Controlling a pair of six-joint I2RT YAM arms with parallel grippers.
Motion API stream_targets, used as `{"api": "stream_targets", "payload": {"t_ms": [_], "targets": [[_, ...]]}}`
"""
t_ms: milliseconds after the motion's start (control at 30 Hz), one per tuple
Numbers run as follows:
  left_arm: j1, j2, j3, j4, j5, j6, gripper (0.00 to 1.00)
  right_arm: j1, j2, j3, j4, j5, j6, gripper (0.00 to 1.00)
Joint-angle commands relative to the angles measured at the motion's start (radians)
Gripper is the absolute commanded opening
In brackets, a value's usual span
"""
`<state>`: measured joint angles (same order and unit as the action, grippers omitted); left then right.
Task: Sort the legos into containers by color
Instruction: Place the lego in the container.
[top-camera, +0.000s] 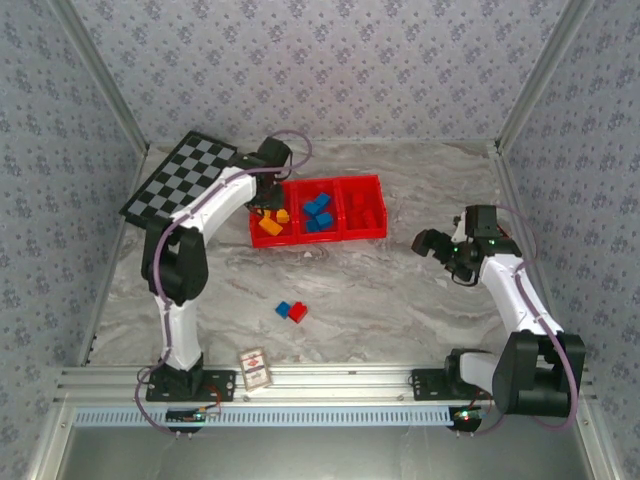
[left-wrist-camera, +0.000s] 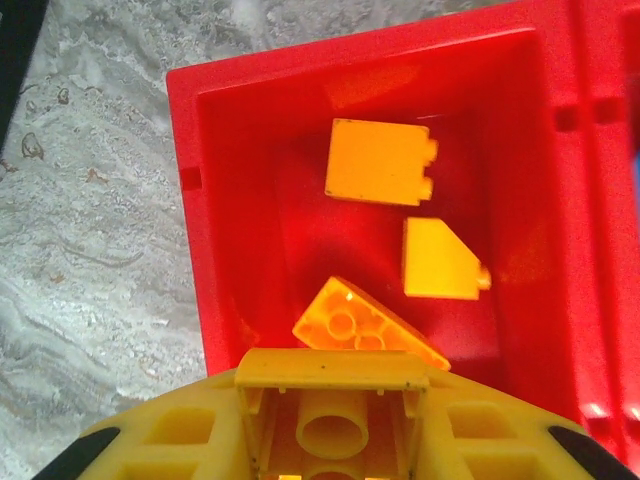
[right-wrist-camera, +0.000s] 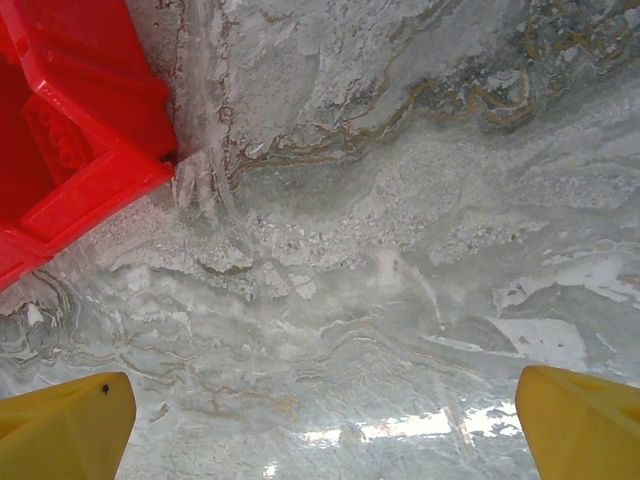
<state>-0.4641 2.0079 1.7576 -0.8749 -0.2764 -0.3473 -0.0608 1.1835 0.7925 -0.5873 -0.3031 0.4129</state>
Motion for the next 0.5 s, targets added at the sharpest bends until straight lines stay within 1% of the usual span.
{"api": "stream_targets", "payload": {"t_ms": [0, 300, 367, 467], "targets": [[0.001, 0.042, 0.062, -0.001, -0.034, -0.022, 0.35, -0.017, -0.01, 0.012, -0.029, -0.001, -0.024, 1.0], [0.013, 0.159, 0.169, -0.029, -0.108, -0.012, 0.4, -0.042, -0.005, 0.007, -0.02, -0.008, -0.036, 1.0], [0.013, 0.171, 0.183, -0.036, -0.115, -0.01, 0.44, -0.043, -0.005, 0.005, -0.019, -0.009, -0.035, 1.0], [0.013, 0.166, 0.179, -0.035, -0.117, -0.018, 0.52, -0.046, -0.004, 0.004, -0.019, -0.009, -0.035, 1.0]]}}
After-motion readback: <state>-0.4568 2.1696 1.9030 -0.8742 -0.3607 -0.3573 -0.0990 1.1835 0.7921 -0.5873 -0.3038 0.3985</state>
